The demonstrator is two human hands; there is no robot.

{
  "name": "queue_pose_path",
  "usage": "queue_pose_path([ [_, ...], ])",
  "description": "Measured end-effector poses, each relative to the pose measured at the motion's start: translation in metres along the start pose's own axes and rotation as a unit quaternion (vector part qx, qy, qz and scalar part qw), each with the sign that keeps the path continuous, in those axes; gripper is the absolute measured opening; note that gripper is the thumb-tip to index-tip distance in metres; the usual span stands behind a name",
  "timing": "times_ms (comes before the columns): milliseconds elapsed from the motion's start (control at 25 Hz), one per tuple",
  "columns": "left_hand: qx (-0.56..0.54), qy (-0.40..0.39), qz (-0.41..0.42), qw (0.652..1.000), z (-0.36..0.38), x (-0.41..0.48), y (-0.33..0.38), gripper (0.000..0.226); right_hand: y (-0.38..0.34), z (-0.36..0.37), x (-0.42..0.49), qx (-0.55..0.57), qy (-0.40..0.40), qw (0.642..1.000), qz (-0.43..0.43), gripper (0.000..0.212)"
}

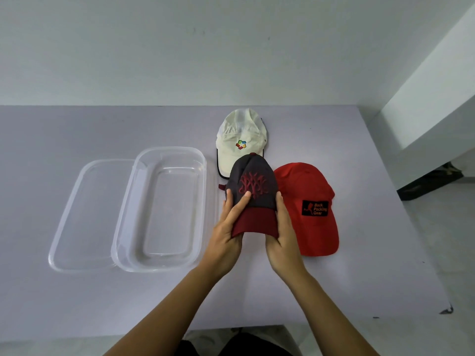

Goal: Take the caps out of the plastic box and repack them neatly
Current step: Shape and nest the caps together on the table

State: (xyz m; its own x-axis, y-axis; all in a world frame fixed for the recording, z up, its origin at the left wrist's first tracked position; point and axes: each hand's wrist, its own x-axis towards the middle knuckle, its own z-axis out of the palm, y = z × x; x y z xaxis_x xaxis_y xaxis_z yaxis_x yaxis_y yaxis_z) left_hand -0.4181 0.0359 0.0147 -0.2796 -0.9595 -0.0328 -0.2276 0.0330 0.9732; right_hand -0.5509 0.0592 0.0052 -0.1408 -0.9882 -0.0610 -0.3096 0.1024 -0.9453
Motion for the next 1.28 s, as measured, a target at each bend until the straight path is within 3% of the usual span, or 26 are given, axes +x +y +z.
queue_pose_path([
  [120,-0.049,0.026,-0.003,0.998,0.006,0.000,0.001,0.068,-0.007,0.012,-0.007,0.090,0.012,0.996,0.014,0.069],
  [320,0.053,0.002,0.022,0.998,-0.008,-0.007,0.003,0.076,0.000,-0.025,0.011,-0.087,-0.003,0.996,-0.033,0.076],
  [400,0.066,0.009,0.030,0.997,-0.005,-0.009,0.006,0.071,-0.002,-0.026,0.011,-0.106,-0.001,0.993,-0.052,0.075],
  [600,-0.062,0.040,0.016,0.997,0.011,-0.008,0.024,0.069,-0.023,0.006,-0.003,0.087,0.016,0.996,0.010,0.064],
  [800,0.081,0.007,0.047,0.996,-0.010,-0.008,0.017,0.063,-0.017,-0.008,0.000,0.054,-0.001,0.997,-0.050,0.068],
  [960,-0.019,0.044,-0.003,0.999,0.011,-0.015,0.021,0.067,-0.026,0.006,-0.004,0.105,-0.002,0.994,-0.021,0.061],
  [1160,0.133,-0.051,0.073,0.987,-0.022,-0.019,0.008,0.077,-0.003,-0.015,-0.006,0.017,-0.020,0.996,-0.083,0.062],
  [1280,0.132,-0.099,0.084,0.983,-0.051,-0.013,-0.001,0.090,-0.009,-0.022,-0.009,-0.008,-0.006,0.993,-0.118,0.064],
])
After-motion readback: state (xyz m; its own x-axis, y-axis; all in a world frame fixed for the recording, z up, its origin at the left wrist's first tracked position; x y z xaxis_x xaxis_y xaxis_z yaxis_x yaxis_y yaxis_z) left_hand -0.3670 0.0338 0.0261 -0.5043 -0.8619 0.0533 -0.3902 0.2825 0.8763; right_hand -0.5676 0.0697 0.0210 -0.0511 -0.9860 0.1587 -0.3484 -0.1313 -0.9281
